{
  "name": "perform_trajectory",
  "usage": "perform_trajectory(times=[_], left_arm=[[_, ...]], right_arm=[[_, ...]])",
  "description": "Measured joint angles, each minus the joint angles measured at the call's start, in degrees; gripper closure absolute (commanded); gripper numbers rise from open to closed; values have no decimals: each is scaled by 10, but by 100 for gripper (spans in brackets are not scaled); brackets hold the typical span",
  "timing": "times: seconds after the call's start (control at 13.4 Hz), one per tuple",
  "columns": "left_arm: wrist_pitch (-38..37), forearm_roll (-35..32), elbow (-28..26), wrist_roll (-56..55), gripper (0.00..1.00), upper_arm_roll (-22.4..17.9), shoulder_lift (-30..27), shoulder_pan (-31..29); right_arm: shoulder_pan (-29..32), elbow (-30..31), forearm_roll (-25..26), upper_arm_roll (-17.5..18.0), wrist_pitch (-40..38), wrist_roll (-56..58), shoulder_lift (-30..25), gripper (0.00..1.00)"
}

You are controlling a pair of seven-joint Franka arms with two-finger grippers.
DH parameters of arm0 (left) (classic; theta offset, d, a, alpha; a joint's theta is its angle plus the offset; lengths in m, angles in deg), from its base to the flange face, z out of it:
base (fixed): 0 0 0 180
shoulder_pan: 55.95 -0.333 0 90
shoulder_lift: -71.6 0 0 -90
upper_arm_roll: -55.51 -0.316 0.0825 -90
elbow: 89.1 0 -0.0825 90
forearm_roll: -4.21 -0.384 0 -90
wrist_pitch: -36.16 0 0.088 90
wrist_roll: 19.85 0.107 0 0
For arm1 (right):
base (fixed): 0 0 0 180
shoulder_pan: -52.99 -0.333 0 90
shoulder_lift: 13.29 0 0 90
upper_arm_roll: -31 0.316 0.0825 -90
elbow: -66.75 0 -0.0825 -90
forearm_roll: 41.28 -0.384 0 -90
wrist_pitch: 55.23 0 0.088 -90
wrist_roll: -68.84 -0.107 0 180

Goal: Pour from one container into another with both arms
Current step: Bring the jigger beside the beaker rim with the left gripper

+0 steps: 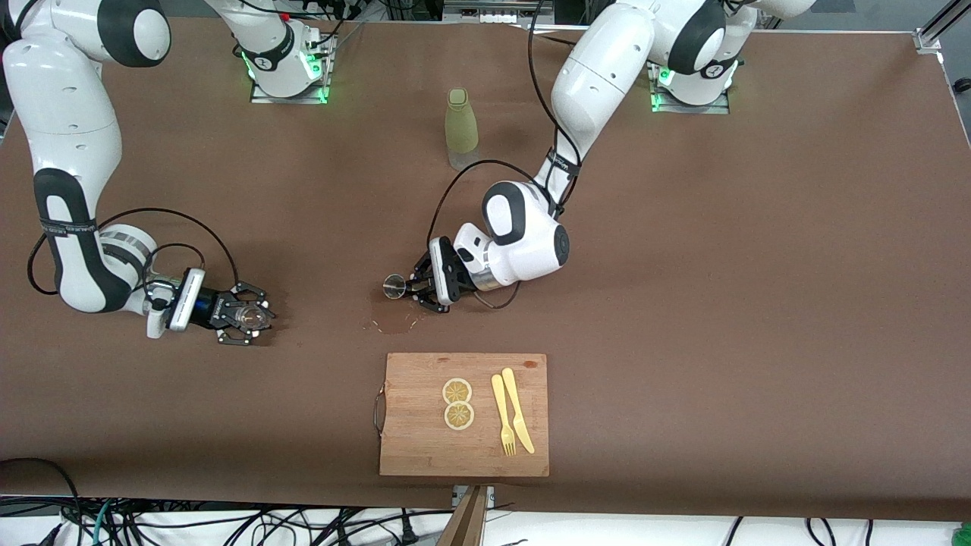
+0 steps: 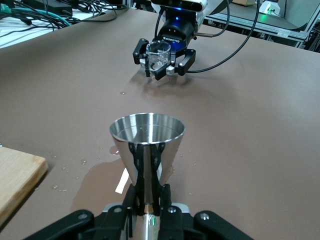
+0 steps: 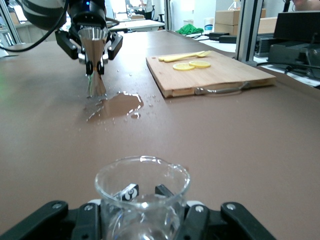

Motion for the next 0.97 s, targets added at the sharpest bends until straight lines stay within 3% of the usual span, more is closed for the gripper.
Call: perform_trajectory(times=[0.37,0.97], left_arm=[[11,2,22,-21,100,-1,12,6],[23,26,45,-28,100,-4,29,13]], right_arm=[[-18,-22,-2,40,0,-29,0,75],[-66,-50,4,58,-6,-103,0,75]])
